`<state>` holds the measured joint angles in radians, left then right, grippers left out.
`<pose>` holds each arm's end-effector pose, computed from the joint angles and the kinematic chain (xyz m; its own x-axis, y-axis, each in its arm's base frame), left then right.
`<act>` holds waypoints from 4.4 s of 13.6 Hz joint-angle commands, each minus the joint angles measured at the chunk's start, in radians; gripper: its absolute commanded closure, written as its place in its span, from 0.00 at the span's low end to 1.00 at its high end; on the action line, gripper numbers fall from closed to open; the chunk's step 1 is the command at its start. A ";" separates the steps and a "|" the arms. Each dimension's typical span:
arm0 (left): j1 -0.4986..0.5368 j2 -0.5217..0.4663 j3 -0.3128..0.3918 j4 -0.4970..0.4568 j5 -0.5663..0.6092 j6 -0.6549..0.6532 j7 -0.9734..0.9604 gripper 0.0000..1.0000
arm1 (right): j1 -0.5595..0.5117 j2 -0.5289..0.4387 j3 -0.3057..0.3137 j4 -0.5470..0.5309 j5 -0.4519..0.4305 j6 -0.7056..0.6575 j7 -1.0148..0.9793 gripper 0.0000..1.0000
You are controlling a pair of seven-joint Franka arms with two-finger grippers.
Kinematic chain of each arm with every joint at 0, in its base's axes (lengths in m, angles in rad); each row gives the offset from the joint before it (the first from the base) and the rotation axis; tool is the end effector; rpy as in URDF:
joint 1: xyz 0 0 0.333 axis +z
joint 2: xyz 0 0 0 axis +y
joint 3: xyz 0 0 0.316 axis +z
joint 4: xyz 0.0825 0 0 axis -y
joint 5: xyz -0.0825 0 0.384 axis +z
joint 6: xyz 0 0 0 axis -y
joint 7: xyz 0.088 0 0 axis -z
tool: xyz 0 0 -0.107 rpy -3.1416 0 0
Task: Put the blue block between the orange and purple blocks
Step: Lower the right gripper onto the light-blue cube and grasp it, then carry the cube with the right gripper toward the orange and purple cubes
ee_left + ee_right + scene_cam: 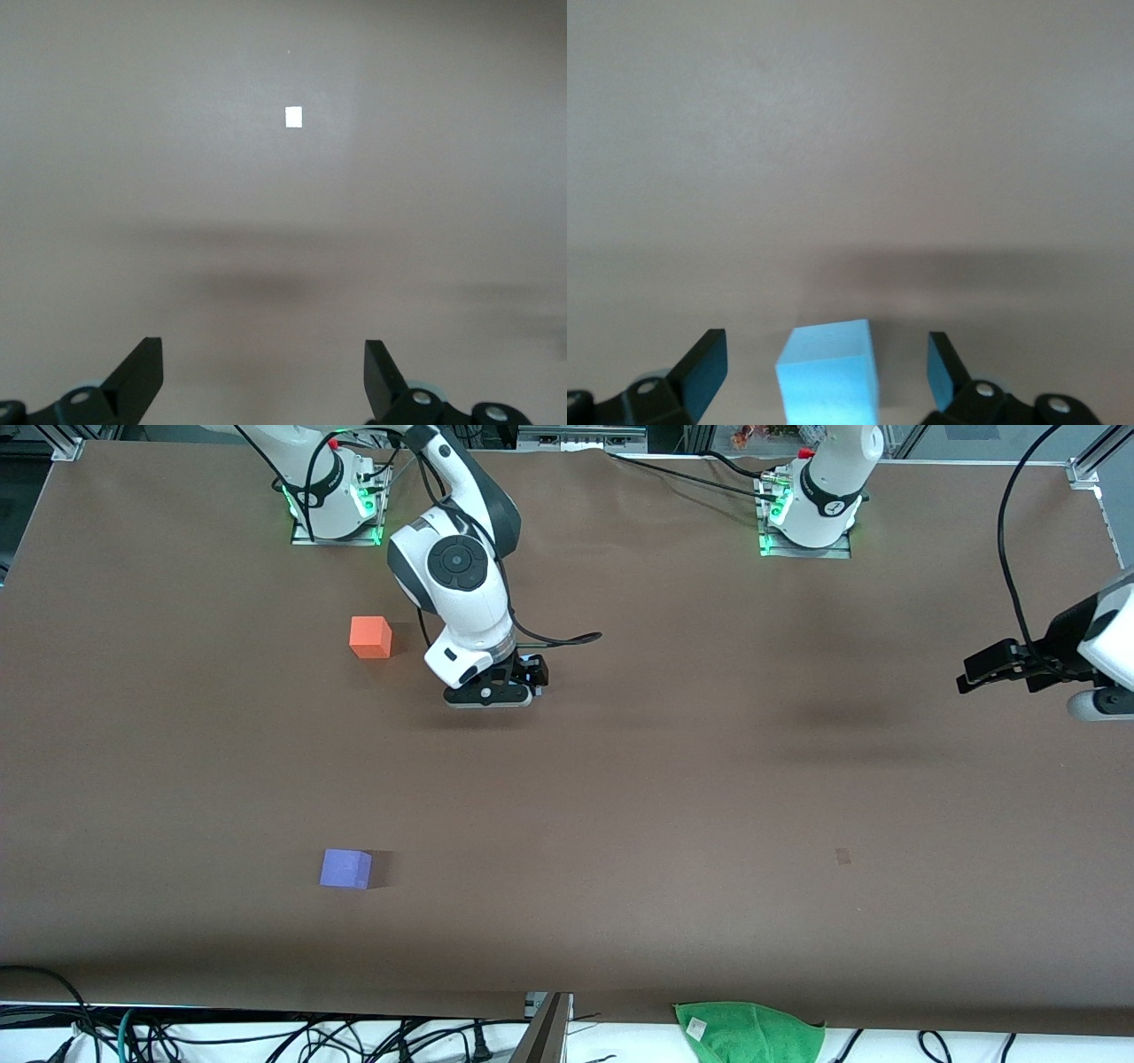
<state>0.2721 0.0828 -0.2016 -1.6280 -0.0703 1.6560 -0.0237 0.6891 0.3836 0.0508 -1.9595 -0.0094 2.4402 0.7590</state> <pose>0.5805 0.0382 0.5588 0.9935 0.0996 -0.0554 0.1041 -0.9909 0.0848 0.4629 0.4205 0.2886 0.9979 -0.0192 0.0623 -0.0144 -0.9970 -0.0760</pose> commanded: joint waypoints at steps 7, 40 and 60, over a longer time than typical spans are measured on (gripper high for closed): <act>0.021 0.014 0.002 0.022 -0.031 0.011 -0.008 0.00 | 0.066 -0.023 0.023 -0.211 -0.021 0.223 0.054 0.00; -0.198 -0.008 0.168 0.023 0.035 0.012 -0.133 0.00 | 0.041 -0.069 -0.262 -0.183 -0.193 0.128 -0.211 0.62; -0.198 -0.006 0.165 0.023 0.037 0.008 -0.133 0.00 | -0.131 -0.031 -0.339 -0.130 0.083 0.007 -0.520 0.62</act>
<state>0.0757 0.0791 -0.0313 -1.6067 -0.0588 1.6712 -0.1485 0.5764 0.3444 -0.2952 -2.1038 0.0422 2.4627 0.2685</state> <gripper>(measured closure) 0.000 0.405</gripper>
